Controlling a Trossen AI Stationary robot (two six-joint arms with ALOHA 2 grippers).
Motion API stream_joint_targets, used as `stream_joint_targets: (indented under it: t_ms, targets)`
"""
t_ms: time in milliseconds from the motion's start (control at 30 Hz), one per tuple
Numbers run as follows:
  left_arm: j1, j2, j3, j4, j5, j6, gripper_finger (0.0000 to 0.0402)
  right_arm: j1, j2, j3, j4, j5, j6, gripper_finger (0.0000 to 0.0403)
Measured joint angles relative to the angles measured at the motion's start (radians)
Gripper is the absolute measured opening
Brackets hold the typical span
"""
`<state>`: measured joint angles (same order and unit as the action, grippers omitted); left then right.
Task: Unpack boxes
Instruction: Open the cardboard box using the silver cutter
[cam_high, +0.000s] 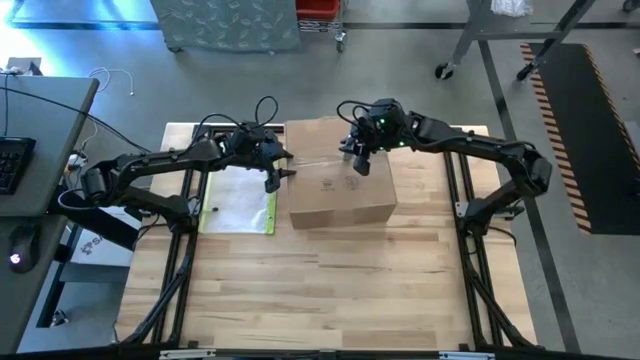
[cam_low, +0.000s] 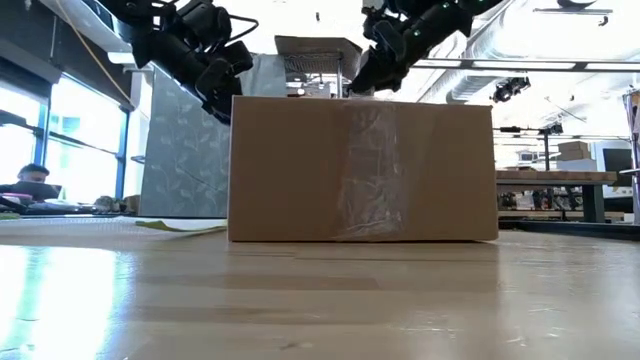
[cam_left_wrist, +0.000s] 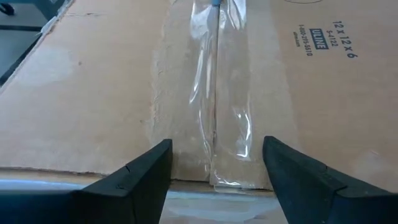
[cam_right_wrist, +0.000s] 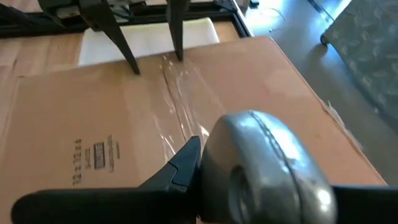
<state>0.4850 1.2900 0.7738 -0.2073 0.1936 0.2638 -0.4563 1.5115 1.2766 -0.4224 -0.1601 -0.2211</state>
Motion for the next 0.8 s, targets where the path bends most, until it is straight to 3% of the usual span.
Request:
stream_joint_targets:
  t_ms: [367,800]
  targets:
    - [-0.001,0.000,0.000,-0.007,0.012,0.003,0.0199,-0.021,-0.051,0.000,-0.095,0.086,-0.032,0.0059]
    - [0.000,0.000,0.000,-0.008,0.051,0.020,0.0197,-0.067,-0.136,-0.002,-0.254,0.250,-0.050,0.0059]
